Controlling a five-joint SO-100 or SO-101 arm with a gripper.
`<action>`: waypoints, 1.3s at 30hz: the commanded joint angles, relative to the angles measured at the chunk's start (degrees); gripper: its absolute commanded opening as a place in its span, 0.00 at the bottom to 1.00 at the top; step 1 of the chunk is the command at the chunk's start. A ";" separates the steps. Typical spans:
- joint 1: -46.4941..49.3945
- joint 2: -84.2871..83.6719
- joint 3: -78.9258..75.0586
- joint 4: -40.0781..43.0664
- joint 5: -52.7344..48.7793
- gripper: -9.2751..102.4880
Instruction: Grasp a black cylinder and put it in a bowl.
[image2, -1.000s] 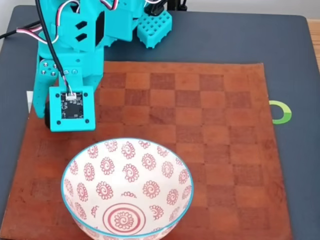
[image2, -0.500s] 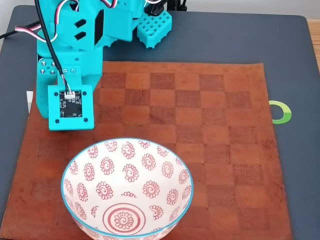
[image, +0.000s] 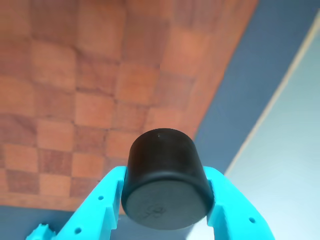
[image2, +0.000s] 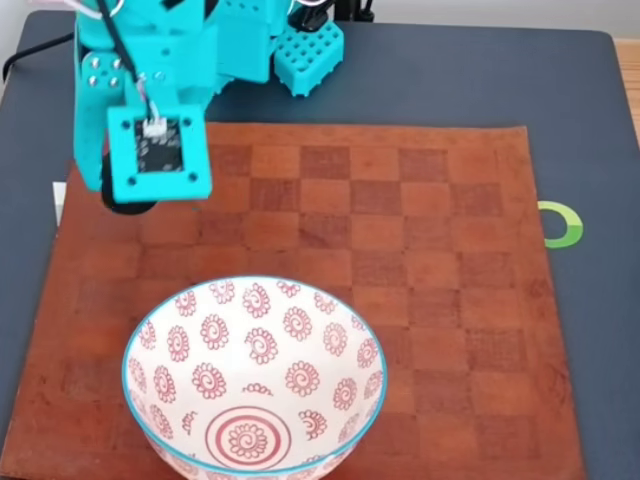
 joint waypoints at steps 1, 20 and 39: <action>-3.78 0.53 -9.84 2.55 0.44 0.20; -19.60 -24.52 -41.22 2.64 1.85 0.20; -12.30 -43.77 -55.37 2.29 -1.41 0.21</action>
